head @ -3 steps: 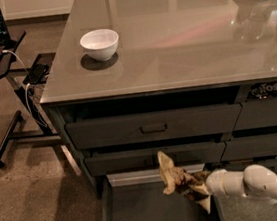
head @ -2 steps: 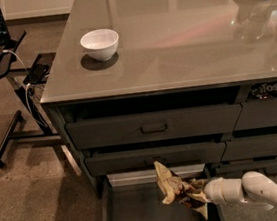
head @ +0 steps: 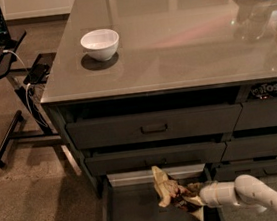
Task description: Place brown chip bag into bottom drawer
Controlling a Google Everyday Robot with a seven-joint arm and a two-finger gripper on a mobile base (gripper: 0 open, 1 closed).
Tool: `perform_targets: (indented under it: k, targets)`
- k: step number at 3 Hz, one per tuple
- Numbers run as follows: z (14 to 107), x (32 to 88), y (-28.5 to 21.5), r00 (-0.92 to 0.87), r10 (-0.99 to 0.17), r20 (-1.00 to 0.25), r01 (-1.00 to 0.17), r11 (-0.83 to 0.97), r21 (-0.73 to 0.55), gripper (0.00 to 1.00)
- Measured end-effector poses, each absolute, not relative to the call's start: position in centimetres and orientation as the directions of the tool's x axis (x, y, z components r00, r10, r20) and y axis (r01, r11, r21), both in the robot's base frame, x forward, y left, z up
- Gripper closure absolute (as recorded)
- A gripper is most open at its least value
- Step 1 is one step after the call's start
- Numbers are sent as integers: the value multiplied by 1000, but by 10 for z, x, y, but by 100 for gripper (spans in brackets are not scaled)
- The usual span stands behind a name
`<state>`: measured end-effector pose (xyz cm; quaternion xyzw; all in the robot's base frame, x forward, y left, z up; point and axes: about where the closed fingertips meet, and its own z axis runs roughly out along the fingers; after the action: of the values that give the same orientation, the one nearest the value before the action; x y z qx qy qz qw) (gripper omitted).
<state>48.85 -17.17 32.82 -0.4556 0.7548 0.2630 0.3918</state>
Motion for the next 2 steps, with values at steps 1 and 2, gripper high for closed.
perform_targets:
  k: [1, 2]
  targets:
    - [285, 482, -159, -344, -495, -798, -871, 485, 74, 100]
    - [248, 477, -152, -377, -528, -761, -857, 510, 71, 100]
